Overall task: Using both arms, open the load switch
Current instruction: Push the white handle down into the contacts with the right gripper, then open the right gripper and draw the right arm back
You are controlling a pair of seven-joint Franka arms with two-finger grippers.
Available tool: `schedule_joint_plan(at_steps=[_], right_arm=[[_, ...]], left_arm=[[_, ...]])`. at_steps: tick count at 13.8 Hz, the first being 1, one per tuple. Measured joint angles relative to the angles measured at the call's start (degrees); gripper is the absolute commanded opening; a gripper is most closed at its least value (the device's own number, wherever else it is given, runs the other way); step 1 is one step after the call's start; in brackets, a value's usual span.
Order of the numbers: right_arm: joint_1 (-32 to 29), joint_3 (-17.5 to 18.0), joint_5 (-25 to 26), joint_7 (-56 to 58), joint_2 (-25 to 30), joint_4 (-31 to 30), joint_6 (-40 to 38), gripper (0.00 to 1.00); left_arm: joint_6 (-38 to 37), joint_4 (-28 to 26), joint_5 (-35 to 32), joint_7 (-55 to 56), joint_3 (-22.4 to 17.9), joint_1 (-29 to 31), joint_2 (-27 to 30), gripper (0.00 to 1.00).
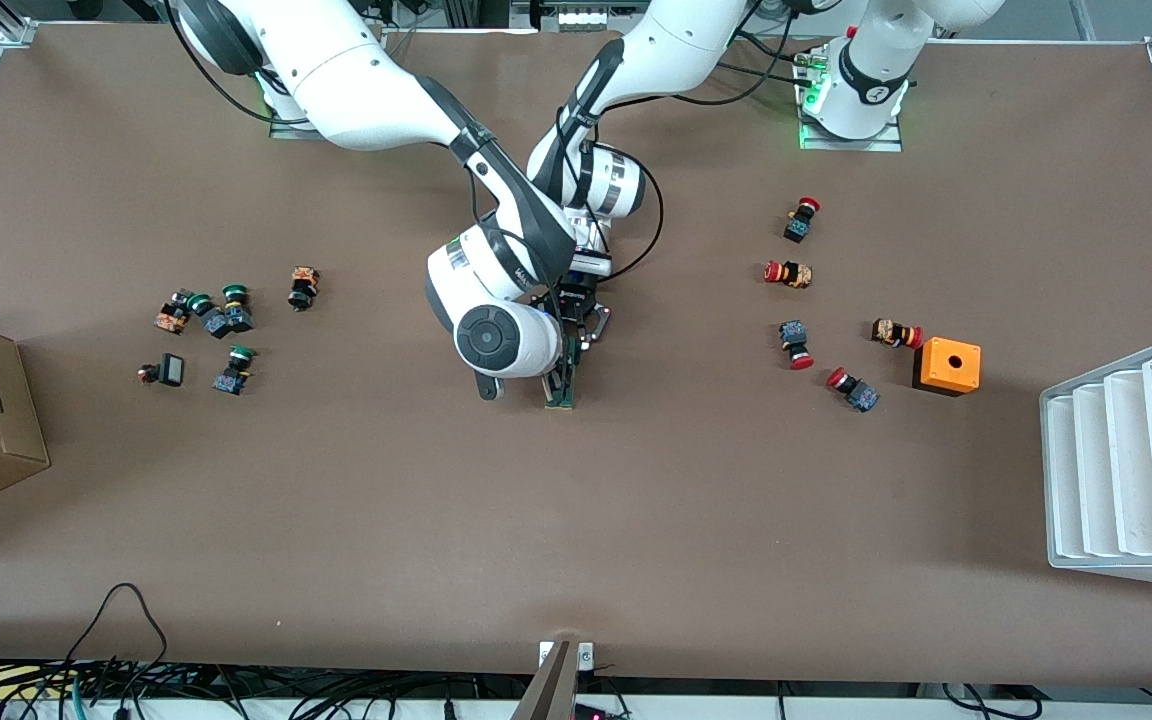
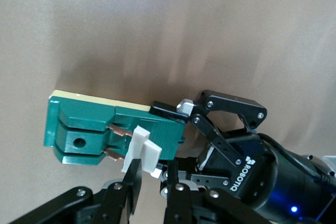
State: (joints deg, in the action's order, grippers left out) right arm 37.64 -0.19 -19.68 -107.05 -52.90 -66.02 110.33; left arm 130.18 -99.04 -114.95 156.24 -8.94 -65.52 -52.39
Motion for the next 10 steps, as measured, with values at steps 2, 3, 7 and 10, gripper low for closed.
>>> schedule_joint_plan(at_steps=[2,3,7,10], right_arm=[[0.07,0.00,0.04,0.00,0.00,-0.12,0.06,0.26],[0.07,0.00,0.04,0.00,0.00,-0.13,0.06,0.26],[0.07,0.00,0.40,0.00,0.01,-0.20,0.13,0.26],[0.14,0.15,0.56,0.00,0.01,-1.02,0.90,0.26]], left_arm=[[0.00,0.00,0.00,0.00,0.00,0.00,0.00,0.41],[0.00,0.00,0.00,0.00,0.00,0.00,0.00,0.41],[-0.01,0.00,0.00,0.00,0.00,0.00,0.00,0.41],[-0.01,0.00,0.00,0.00,0.00,0.00,-0.01,0.41]])
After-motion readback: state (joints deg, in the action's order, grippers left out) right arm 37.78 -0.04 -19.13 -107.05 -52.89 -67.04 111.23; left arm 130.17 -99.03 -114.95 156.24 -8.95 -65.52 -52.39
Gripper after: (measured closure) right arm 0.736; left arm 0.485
